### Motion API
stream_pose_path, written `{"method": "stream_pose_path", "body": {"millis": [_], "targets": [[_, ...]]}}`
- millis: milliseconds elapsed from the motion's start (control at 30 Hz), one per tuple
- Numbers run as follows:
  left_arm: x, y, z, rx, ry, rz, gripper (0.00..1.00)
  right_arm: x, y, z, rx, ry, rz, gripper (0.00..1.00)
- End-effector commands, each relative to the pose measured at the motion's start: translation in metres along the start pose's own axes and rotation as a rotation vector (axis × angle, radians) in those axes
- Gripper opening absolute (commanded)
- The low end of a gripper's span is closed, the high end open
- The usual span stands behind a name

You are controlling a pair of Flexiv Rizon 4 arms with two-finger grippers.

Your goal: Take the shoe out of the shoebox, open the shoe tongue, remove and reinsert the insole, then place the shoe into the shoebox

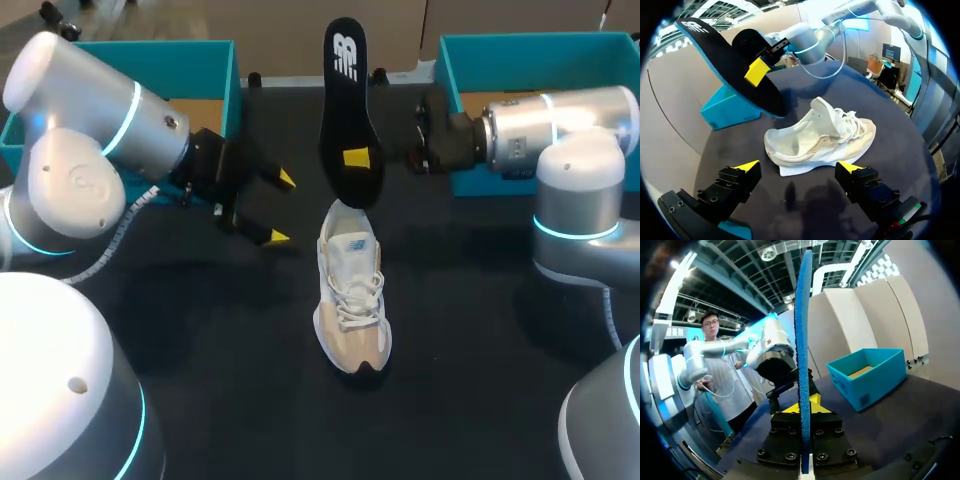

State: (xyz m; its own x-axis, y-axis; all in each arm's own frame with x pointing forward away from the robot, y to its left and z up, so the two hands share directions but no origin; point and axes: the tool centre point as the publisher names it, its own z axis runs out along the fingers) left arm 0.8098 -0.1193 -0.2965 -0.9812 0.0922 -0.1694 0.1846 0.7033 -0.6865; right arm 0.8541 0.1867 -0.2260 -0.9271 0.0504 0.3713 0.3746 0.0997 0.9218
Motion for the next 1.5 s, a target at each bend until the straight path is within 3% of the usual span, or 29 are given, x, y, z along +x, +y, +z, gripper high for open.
{"method": "stream_pose_path", "body": {"millis": [33, 533, 1100, 1500], "targets": [[0.002, 0.004, 0.017, 0.003, -0.011, -0.008, 1.0, -0.008, -0.011, 0.0, -0.038, 0.018, -0.021, 0.0], [0.006, 0.009, 0.059, -0.015, 0.019, -0.021, 1.0, -0.002, -0.025, -0.011, -0.07, -0.003, 0.004, 0.0], [0.004, 0.016, 0.072, -0.055, 0.034, -0.03, 1.0, -0.01, -0.038, 0.014, -0.099, 0.06, 0.028, 0.0], [0.002, 0.019, 0.075, -0.07, 0.035, -0.035, 1.0, -0.011, -0.038, 0.014, -0.098, 0.064, 0.026, 0.0]]}}
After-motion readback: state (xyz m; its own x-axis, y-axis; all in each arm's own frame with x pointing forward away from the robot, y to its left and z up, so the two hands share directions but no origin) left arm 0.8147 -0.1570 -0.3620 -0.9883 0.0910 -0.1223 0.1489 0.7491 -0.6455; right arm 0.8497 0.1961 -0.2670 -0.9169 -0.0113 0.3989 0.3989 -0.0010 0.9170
